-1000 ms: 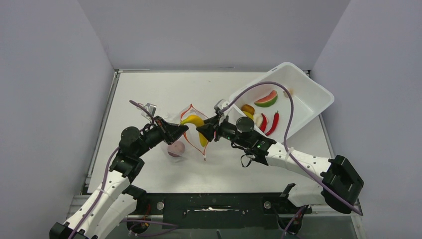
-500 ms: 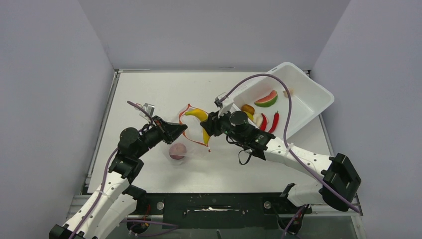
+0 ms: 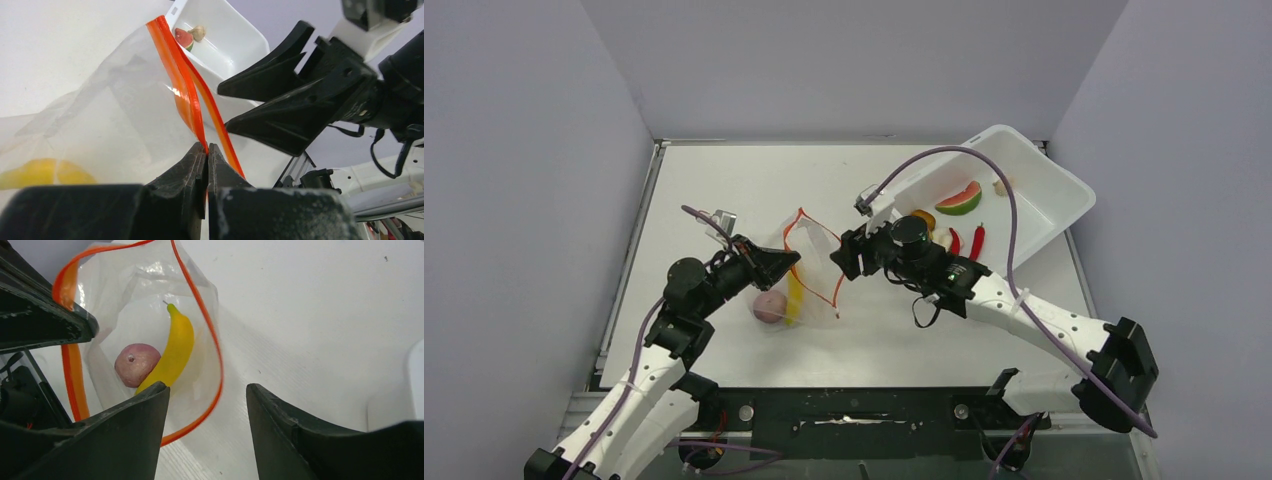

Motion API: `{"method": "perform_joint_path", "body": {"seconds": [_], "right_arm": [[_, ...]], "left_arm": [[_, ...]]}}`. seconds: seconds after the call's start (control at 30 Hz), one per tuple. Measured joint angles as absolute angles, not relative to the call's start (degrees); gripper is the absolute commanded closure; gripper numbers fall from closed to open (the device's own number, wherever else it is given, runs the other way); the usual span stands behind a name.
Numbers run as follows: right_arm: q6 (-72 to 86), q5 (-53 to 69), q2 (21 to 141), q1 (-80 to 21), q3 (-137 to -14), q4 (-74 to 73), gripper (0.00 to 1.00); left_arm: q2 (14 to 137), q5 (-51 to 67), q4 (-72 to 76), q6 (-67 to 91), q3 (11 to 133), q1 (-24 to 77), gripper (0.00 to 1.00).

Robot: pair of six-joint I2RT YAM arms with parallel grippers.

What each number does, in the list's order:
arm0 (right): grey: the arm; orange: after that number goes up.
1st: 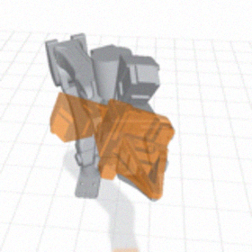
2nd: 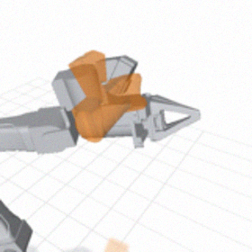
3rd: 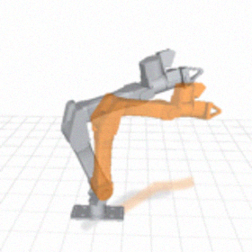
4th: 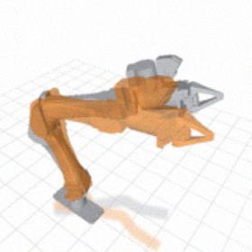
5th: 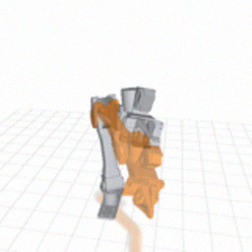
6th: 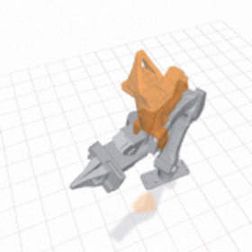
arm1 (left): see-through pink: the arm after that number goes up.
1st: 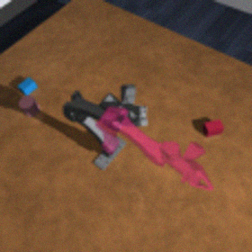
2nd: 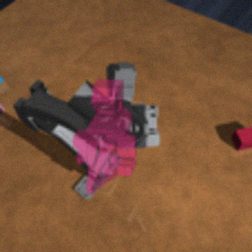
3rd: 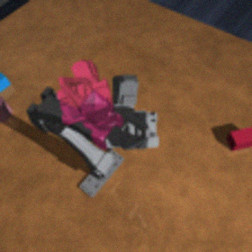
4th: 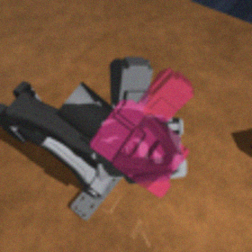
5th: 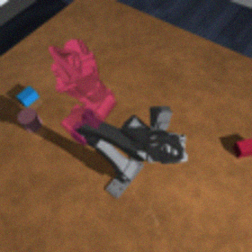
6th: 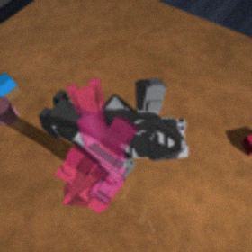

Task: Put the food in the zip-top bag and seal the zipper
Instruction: Place the fake fruit in the zipper food storage bag, then adjust the zipper food storage bag at the center of the board.

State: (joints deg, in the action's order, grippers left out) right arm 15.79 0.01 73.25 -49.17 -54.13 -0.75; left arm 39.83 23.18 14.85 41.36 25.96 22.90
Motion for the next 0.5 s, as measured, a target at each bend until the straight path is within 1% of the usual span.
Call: {"method": "perform_joint_path", "body": {"seconds": [0.23, 0.5], "right_arm": [[20.01, -0.51, 68.38, -47.03, -57.58, -5.13, 0.44], [26.44, 2.74, 68.45, -44.53, -57.12, -7.22, 0.45]], "left_arm": [[40.34, 23.22, 14.83, 40.23, 26.02, 22.90, 1.00], [41.10, 23.51, 15.51, 40.05, 26.02, 22.90, 1.00]]}}
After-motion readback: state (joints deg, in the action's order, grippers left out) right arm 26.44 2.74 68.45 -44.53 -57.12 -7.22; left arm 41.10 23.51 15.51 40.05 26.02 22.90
